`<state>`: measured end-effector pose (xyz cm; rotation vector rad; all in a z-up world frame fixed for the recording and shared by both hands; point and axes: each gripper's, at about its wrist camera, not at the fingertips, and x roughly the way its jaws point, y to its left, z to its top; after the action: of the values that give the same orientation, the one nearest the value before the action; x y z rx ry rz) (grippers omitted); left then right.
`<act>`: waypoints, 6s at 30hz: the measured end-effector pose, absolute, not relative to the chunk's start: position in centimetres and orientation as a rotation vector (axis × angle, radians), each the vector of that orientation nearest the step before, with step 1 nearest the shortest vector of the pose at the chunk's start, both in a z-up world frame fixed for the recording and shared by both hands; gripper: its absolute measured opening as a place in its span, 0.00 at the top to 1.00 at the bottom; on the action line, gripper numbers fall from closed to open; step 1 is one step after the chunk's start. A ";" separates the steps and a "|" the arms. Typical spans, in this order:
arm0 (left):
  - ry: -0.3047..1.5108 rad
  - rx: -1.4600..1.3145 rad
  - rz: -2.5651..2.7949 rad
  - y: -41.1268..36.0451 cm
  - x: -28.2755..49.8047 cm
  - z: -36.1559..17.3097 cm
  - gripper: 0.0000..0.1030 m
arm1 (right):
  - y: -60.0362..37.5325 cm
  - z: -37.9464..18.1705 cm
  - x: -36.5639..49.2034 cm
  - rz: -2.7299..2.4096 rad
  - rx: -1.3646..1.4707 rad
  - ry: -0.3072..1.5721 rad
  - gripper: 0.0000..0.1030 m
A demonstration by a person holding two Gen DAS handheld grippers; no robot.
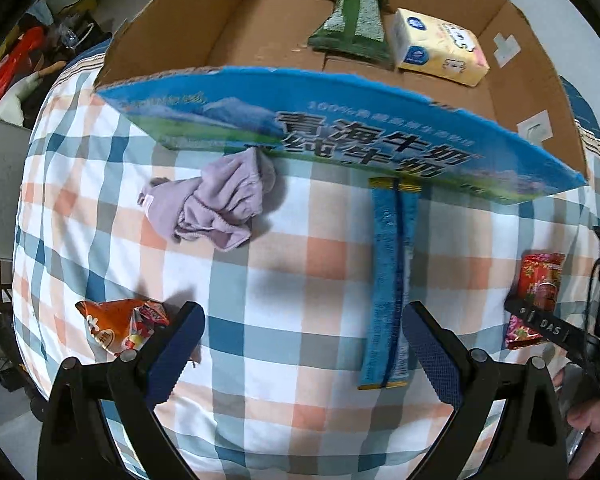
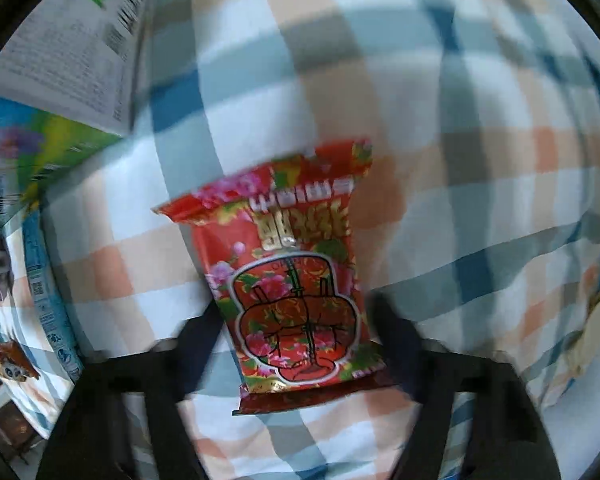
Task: Organize soft objects
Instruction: 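Grasp the orange panda bag with the left tool while the right grasps the red bag, then carry both bags into the box and open both tools to release them, then lift both tools out of the box toward the remaining items, then grasp the pink sock with the left tool while the right grasps the blue snack stick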
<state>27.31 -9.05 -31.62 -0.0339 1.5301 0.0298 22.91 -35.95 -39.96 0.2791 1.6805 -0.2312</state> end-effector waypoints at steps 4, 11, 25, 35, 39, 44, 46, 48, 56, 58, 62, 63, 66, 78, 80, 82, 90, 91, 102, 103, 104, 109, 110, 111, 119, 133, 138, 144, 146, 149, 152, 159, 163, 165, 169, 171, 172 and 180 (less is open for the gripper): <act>1.532 -0.056 0.038 -7.8 26.5 -31.1 0.02 | -35.3 -38.7 22.5 -0.247 0.228 1.660 0.50; 1.525 -0.121 0.125 -2.1 23.2 -29.2 0.02 | -32.0 -34.5 21.0 -0.143 0.211 1.604 0.52; 1.602 -0.149 0.199 4.7 20.2 -35.4 0.02 | -21.9 -33.5 19.5 0.046 0.154 1.617 0.52; 1.572 -0.211 0.148 6.5 21.4 -36.4 0.26 | -18.8 -32.4 20.8 0.079 0.082 1.616 0.52; 1.560 -0.195 0.143 6.7 20.8 -35.8 0.37 | -18.5 -31.8 21.0 0.084 0.081 1.616 0.52; 1.549 -0.199 0.136 6.3 20.5 -34.4 0.45 | -18.7 -32.2 22.1 0.096 0.084 1.618 0.52; 1.543 -0.208 0.125 5.8 20.9 -33.3 0.46 | -18.7 -31.6 22.3 0.105 0.092 1.615 0.52; 1.528 -0.213 0.112 4.9 22.0 -31.6 0.46 | -19.0 -30.5 22.3 0.116 0.096 1.604 0.52; 1.398 -0.187 0.001 1.8 22.1 -23.0 0.47 | -20.1 -26.0 22.4 0.143 0.134 1.543 0.52; 1.353 -0.163 -0.025 1.1 22.7 -20.7 0.47 | -20.8 -24.7 22.4 0.140 0.147 1.525 0.53; 1.273 -0.107 -0.062 -0.7 24.8 -16.8 0.47 | -20.5 -22.9 22.8 0.117 0.167 1.491 0.53; 1.255 -0.091 -0.068 -1.2 25.4 -16.1 0.47 | -20.8 -22.2 22.9 0.109 0.170 1.480 0.53; 1.221 -0.063 -0.087 -2.7 26.8 -14.7 0.47 | -21.4 -20.3 23.3 0.094 0.181 1.452 0.53; 1.203 -0.057 -0.149 -5.3 31.8 -13.1 0.47 | -23.1 -15.2 26.7 0.094 0.226 1.364 0.53; 1.219 -0.063 -0.153 -5.3 33.9 -13.6 0.47 | -23.5 -15.3 28.4 0.086 0.239 1.364 0.53; 1.242 -0.063 -0.153 -5.3 36.5 -14.4 0.47 | -23.9 -15.9 30.5 0.075 0.250 1.374 0.53; 1.411 -0.069 -0.140 -5.4 47.2 -21.1 0.47 | -24.2 -21.5 38.2 0.008 0.257 1.459 0.53; 1.435 -0.063 -0.138 -5.6 48.4 -22.2 0.47 | -24.2 -22.7 39.2 -0.003 0.255 1.478 0.53; 1.587 0.042 -0.102 -7.7 54.4 -31.1 0.47 | -24.0 -31.9 43.0 -0.061 0.214 1.627 0.52; 1.591 0.051 -0.098 -7.8 54.7 -31.5 0.47 | -23.9 -32.4 43.0 -0.063 0.208 1.637 0.53; 1.597 0.059 -0.095 -8.0 54.9 -31.8 0.47 | -23.9 -32.8 42.9 -0.063 0.204 1.644 0.53; 1.623 0.068 -0.088 -8.1 55.7 -33.5 0.47 | -23.4 -34.7 42.4 -0.062 0.173 1.686 0.53; 1.629 0.069 -0.088 -8.1 55.9 -33.9 0.47 | -23.4 -35.1 42.3 -0.063 0.171 1.695 0.52; 1.633 0.073 -0.084 -8.1 56.0 -34.1 0.47 | -23.4 -35.5 42.2 -0.064 0.172 1.703 0.52; 1.651 0.056 -0.090 -8.0 56.8 -35.0 0.44 | -23.4 -38.5 41.8 -0.101 0.142 1.753 0.51; 1.637 0.026 -0.066 -7.4 56.4 -32.5 0.40 | -22.1 -36.0 42.2 -0.073 0.154 1.715 0.19; 1.597 0.007 -0.091 -7.1 55.4 -30.1 0.17 | -21.6 -33.8 42.2 -0.070 0.129 1.674 0.10; 1.530 -0.008 -0.124 -6.6 51.7 -26.9 0.05 | -22.3 -30.4 40.7 -0.097 0.119 1.585 0.00; 1.494 -0.007 -0.129 -6.3 49.9 -25.7 0.05 | -22.2 -28.9 39.7 -0.105 0.115 1.558 0.00; 1.437 -0.014 -0.133 -6.0 47.2 -24.0 0.05 | -22.7 -27.1 38.5 -0.107 0.098 1.519 0.00; 1.361 0.001 -0.119 -5.8 44.4 -22.1 0.05 | -22.3 -24.6 37.5 -0.099 0.078 1.468 0.00; 1.169 0.041 -0.032 -4.6 37.8 -16.6 0.05 | -21.9 -20.4 33.4 -0.107 0.068 1.343 0.00; 1.112 0.049 -0.018 -3.9 34.7 -14.5 0.05 | -22.1 -18.3 30.9 -0.105 0.083 1.296 0.00; 1.092 0.048 -0.022 -3.6 33.3 -13.4 0.05 | -22.2 -16.9 29.6 -0.104 0.081 1.265 0.00; 1.061 0.040 -0.024 -3.4 31.2 -11.5 0.05 | -21.9 -14.0 27.5 -0.096 0.063 1.201 0.00; 1.047 0.029 -0.021 -3.1 30.2 -10.6 0.05 | -21.6 -12.6 26.5 -0.082 0.066 1.178 0.00; 1.044 0.023 -0.021 -3.0 29.9 -10.3 0.05 | -21.5 -12.0 26.1 -0.076 0.067 1.169 0.00; 1.130 -0.046 0.053 -0.4 28.0 -13.4 0.05 | -20.7 -13.0 24.4 -0.035 0.093 1.218 0.00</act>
<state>27.95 -0.36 -13.40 -0.0458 1.1298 0.0526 24.40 -20.74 -13.03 0.0933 1.2177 -0.0347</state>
